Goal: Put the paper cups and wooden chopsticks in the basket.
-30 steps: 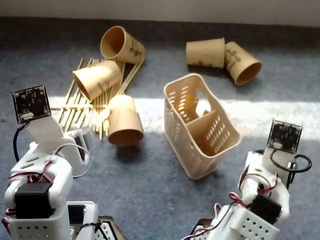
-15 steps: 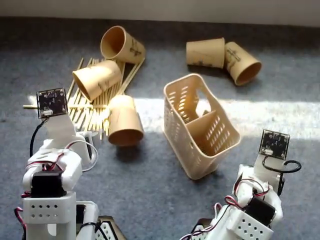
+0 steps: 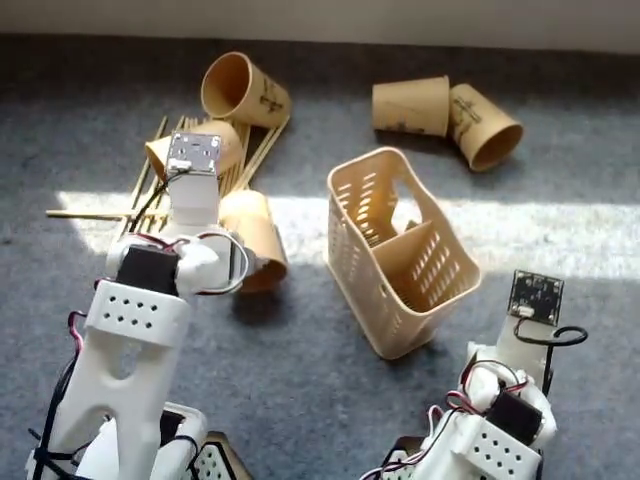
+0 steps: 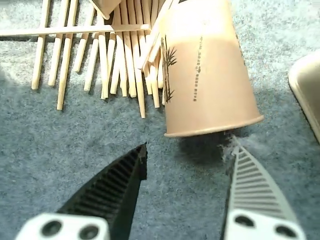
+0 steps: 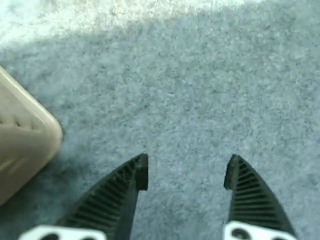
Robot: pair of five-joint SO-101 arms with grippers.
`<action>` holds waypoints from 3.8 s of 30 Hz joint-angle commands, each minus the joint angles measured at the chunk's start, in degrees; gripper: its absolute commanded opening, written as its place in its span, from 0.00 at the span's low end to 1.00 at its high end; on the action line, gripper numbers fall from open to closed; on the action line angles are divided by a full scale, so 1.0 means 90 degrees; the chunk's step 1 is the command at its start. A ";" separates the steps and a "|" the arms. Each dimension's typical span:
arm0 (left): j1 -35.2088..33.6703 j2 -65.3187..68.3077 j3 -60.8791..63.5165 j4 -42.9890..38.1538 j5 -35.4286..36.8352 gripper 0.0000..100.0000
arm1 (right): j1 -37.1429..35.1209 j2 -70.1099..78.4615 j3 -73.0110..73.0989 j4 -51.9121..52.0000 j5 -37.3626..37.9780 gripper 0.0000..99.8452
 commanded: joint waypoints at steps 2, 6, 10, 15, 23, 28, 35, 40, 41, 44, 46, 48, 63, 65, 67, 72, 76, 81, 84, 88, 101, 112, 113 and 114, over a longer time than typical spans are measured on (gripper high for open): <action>0.0132 0.0024 -0.0005 -0.0283 -0.0078 0.27 | -0.0073 -0.0054 0.0142 -0.0269 0.0068 0.25; 0.0083 0.0024 0.0357 -0.0469 -0.0400 0.27 | -0.0073 -0.0054 0.0151 -0.0269 0.0068 0.25; -0.0200 0.0034 0.0640 -0.0908 -0.0791 0.27 | -0.0073 -0.0054 0.0171 -0.0269 0.0068 0.25; -0.0630 0.0034 0.0777 -0.1280 -0.1133 0.27 | -0.0073 -0.0054 0.0171 -0.0269 0.0068 0.25; -0.0767 0.0044 0.0786 -0.1495 -0.1241 0.27 | -0.0073 -0.0054 0.0181 -0.0269 0.0068 0.25; -0.0708 0.0044 0.1070 -0.1768 -0.1241 0.27 | -0.0073 -0.0054 0.0181 -0.0269 0.0068 0.25; -0.0425 0.0044 0.1939 -0.2755 -0.1241 0.27 | -0.0073 -0.0054 0.0190 -0.0259 0.0068 0.25; -0.0454 0.0044 0.2056 -0.2921 -0.1241 0.27 | -0.0083 -0.0054 0.0190 -0.0259 0.0068 0.25; -0.0474 0.0044 0.2066 -0.3038 -0.1241 0.27 | -0.0083 -0.0054 0.0190 -0.0259 0.0068 0.25; -0.0689 0.0151 0.2134 -0.3546 -0.1241 0.27 | -0.0083 -0.0054 0.0190 -0.0259 0.0068 0.25; -0.0816 0.0484 0.2154 -0.3937 -0.1241 0.27 | -0.0083 -0.0054 0.0190 -0.0259 0.0068 0.25; -0.0933 0.0982 0.2154 -0.4396 -0.1221 0.27 | -0.0083 -0.0054 0.0190 -0.0259 0.0068 0.25; -0.1236 0.2398 0.2134 -0.5851 -0.1192 0.00 | -0.0122 -0.0054 0.0190 -0.0269 0.0068 0.25; -0.1236 0.2398 0.2134 -0.5851 -0.1192 0.01 | -0.0269 -0.0054 0.0190 -0.0269 0.0068 0.25; -0.1236 0.2388 0.2125 -0.5851 -0.1192 0.01 | -0.0357 -0.0054 0.0200 -0.0269 0.0068 0.25; -0.1236 0.2066 0.1597 -0.5343 -0.0742 0.01 | -0.0376 -0.0054 0.0200 -0.0269 0.0068 0.25; -0.1079 0.1363 0.0454 -0.3595 -0.0459 0.01 | -0.0376 -0.0054 0.0210 -0.0278 0.0068 0.25; -0.0640 0.0747 -0.1177 -0.1368 0.0000 0.00 | -0.0376 -0.0054 0.0210 -0.0278 0.0068 0.25; -0.0308 0.0698 -0.2173 -0.0225 0.0440 0.00 | -0.0376 -0.0054 0.0210 -0.0278 0.0068 0.25; 0.0200 0.0864 -0.3385 0.0908 0.0938 0.00 | -0.0376 -0.0054 0.0210 -0.0278 0.0068 0.25; 0.2105 0.2730 -0.6989 0.2354 0.1563 0.00 | -0.0386 -0.0054 0.0220 -0.0278 0.0068 0.25; 0.3766 0.3375 -0.8845 0.3106 0.1631 0.00 | -0.0718 -0.0054 0.0571 -0.0532 0.0078 0.25; 0.3853 0.3375 -0.8845 0.3165 0.1778 0.00 | -0.0718 -0.0054 0.0591 -0.0532 0.0078 0.25; 0.3932 0.3394 -0.8845 0.3223 0.1934 0.00 | -0.0718 -0.0054 0.0591 -0.0532 0.0078 0.25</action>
